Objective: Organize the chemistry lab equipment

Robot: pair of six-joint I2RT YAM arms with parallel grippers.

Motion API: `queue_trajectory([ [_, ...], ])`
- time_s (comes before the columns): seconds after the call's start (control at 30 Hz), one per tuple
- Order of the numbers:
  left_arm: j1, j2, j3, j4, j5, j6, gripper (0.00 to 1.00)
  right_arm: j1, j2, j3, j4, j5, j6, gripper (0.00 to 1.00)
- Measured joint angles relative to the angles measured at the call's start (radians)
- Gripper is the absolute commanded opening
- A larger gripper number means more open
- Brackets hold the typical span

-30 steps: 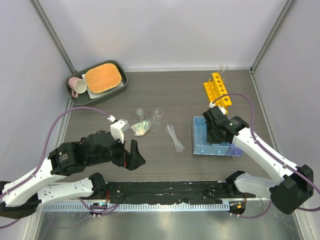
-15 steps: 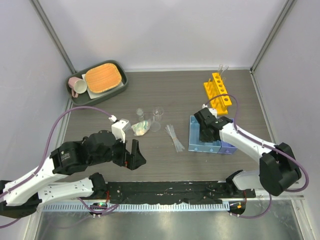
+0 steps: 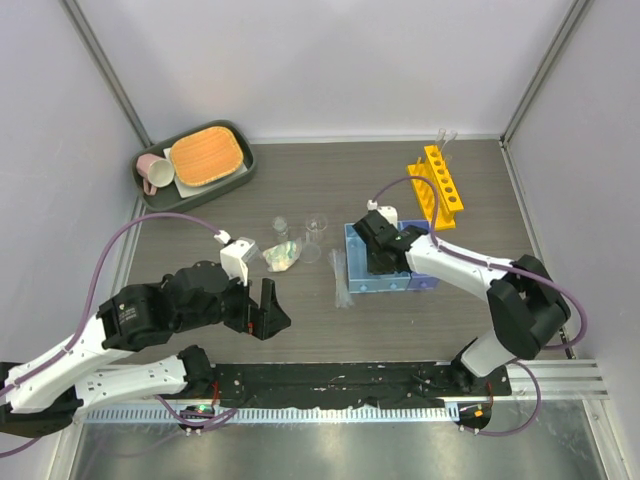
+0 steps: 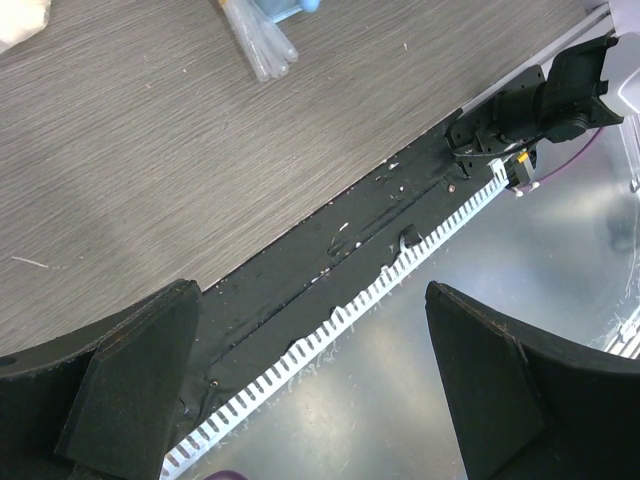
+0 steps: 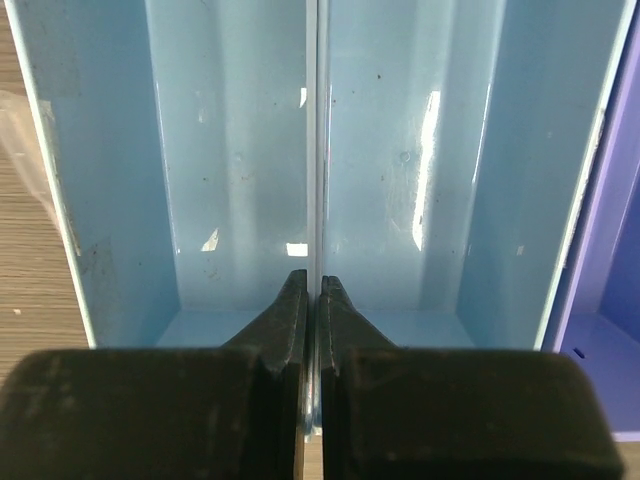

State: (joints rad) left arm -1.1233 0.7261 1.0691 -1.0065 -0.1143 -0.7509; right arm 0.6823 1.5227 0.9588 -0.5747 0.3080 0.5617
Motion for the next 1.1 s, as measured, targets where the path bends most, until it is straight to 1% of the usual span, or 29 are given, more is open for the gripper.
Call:
queue_trajectory([
  [0.43, 0.000, -0.006, 0.001, -0.014, -0.010, 0.000, 1.00, 0.117, 0.158, 0.158, 0.033, 0.009, 0.021, 0.01],
  [0.47, 0.000, -0.008, 0.002, -0.017, -0.010, 0.000, 1.00, 0.123, 0.162, 0.163, 0.033, 0.010, 0.021, 0.03],
  [0.5, 0.000, -0.009, 0.002, -0.019, -0.010, 0.000, 1.00, 0.129, 0.165, 0.166, 0.033, 0.012, 0.022, 0.11],
  [0.57, 0.000, -0.010, 0.002, -0.021, -0.010, 0.000, 1.00, 0.134, 0.166, 0.167, 0.032, 0.019, 0.025, 0.20],
  [0.6, 0.000, -0.009, 0.002, -0.021, -0.010, 0.000, 1.00, 0.134, 0.166, 0.167, 0.032, 0.019, 0.027, 0.32],
  [0.7, 0.000, -0.007, 0.002, -0.023, -0.010, 0.000, 1.00, 0.136, 0.167, 0.161, 0.010, 0.000, 0.049, 0.47],
  [0.77, 0.000, -0.005, 0.002, -0.023, -0.010, 0.000, 1.00, 0.142, 0.169, 0.158, -0.027, -0.001, 0.055, 0.50],
  [0.9, 0.000, 0.005, 0.005, -0.023, -0.009, 0.001, 1.00, 0.158, 0.159, 0.165, -0.107, 0.011, 0.058, 0.50],
  [1.0, 0.000, 0.012, 0.005, -0.022, -0.009, 0.002, 1.00, 0.173, 0.143, 0.217, -0.185, 0.030, 0.055, 0.50],
  [1.1, 0.000, 0.016, 0.005, -0.022, -0.009, 0.003, 1.00, 0.193, 0.137, 0.323, -0.238, 0.057, 0.047, 0.50],
])
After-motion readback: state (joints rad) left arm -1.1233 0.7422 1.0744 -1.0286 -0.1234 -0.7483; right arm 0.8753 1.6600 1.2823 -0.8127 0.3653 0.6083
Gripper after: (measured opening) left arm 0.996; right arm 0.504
